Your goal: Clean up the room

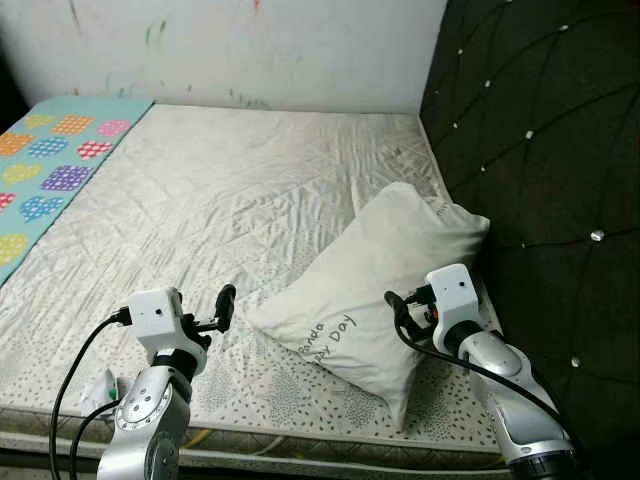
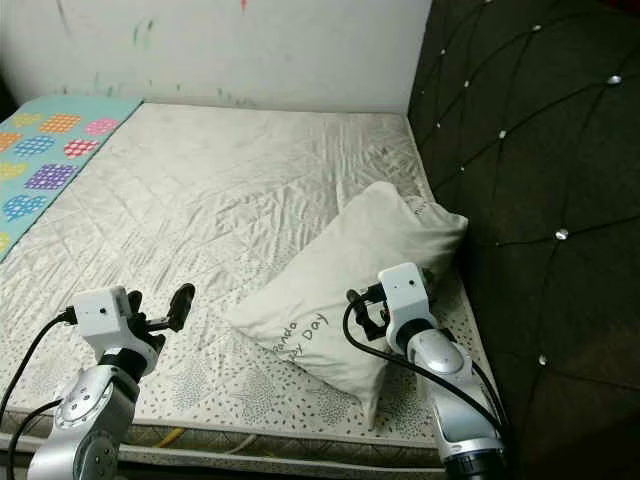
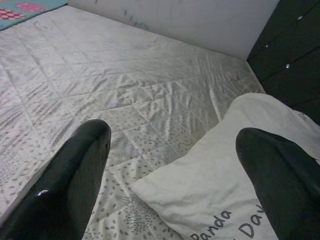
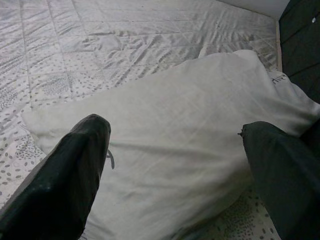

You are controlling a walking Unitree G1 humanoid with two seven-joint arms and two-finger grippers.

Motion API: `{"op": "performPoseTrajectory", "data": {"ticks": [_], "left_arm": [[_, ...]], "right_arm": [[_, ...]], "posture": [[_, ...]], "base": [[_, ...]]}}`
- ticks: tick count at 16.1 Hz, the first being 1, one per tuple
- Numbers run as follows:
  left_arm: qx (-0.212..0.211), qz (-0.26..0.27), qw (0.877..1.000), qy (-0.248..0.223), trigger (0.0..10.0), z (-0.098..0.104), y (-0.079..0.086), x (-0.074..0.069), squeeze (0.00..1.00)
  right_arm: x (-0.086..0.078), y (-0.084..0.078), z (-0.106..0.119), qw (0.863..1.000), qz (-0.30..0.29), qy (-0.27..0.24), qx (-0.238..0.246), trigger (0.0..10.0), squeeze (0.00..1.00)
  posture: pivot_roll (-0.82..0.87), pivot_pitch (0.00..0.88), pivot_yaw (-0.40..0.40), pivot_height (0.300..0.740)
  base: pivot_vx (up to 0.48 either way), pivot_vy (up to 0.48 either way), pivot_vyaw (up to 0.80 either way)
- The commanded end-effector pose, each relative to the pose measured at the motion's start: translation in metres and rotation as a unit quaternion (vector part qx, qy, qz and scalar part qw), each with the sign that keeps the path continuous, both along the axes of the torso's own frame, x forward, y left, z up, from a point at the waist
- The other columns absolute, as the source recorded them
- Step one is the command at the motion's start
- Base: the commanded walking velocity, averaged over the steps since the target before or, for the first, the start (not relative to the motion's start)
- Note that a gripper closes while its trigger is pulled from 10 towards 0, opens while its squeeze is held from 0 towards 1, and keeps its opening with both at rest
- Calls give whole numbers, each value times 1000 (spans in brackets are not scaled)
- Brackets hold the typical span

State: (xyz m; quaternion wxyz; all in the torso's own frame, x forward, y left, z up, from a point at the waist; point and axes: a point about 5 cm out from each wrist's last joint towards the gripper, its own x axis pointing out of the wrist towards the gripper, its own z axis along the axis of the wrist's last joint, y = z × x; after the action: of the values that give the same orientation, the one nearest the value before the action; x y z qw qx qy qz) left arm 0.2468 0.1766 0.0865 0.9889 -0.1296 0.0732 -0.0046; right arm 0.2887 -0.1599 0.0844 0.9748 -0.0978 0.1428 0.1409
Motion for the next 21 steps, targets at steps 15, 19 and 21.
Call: {"op": "performPoseTrajectory", "data": {"ticks": [15, 19, 21], "left_arm": [[7, 7, 1000, -13, 10000, 8, 5, -4, 0], [2, 12, 1000, -10, 10000, 7, 5, -4, 0], [0, 9, 1000, -12, 10000, 7, 5, -4, 0]], "right_arm": [[-9, 7, 13, 997, -15, -36, 63, 10000, 0], [-5, 3, 17, 997, -24, -46, 64, 10000, 0], [-4, 2, 17, 997, -25, -47, 63, 10000, 0]], "posture": [[-184, 40, 11, 740], [-184, 29, 12, 740], [-185, 28, 9, 740]], "base": [[0, 0, 0], [0, 0, 0], [0, 240, 0]]}}
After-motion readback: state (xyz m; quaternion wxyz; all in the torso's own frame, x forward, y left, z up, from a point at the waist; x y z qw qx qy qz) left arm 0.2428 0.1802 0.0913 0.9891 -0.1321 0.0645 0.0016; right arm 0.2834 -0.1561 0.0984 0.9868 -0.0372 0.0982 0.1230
